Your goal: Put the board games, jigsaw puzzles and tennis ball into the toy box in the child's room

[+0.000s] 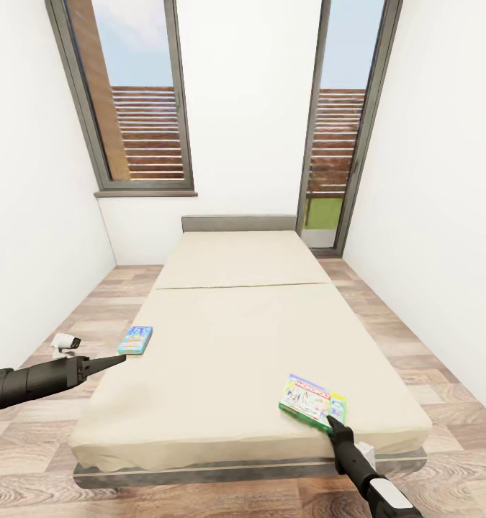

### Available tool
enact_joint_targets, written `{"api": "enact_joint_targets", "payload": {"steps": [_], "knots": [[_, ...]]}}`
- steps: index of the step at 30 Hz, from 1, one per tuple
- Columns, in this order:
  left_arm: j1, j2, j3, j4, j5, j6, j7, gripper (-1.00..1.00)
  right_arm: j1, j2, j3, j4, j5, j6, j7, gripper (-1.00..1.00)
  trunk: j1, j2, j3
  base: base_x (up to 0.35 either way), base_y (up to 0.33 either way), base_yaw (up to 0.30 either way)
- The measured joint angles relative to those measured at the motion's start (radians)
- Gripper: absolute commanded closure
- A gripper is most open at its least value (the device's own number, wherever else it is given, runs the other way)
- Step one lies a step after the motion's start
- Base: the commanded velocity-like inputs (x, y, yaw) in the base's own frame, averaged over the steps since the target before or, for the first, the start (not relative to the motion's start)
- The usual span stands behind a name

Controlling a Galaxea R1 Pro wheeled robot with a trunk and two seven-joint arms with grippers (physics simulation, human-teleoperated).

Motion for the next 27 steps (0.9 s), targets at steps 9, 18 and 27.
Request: {"api": "enact_joint_targets", "payload": {"steps": [9, 18, 27], "knots": [[0.000, -0.001, 0.000, 0.000, 0.000, 0.000, 0.000, -1.00, 0.000, 0.000, 0.000, 0.000, 0.000, 0.001, -0.001, 1.00, 0.000, 0.000, 0.000, 0.000, 0.000, 0.000], [0.000, 0.000, 0.025, 0.000, 0.003, 0.006, 0.000, -1.00, 0.000, 0.000, 0.000, 0.000, 0.000, 0.000, -0.001, 1.00, -0.015, 0.028, 0.012, 0.000, 0.000, 0.000], [0.000, 0.000, 0.034, 0.000, 0.000, 0.009, 0.000, -1.00, 0.000, -0.001, 0.002, 0.000, -0.001, 0.003, 0.001, 1.00, -0.050, 0.091, 0.041, 0.000, 0.000, 0.000]]}}
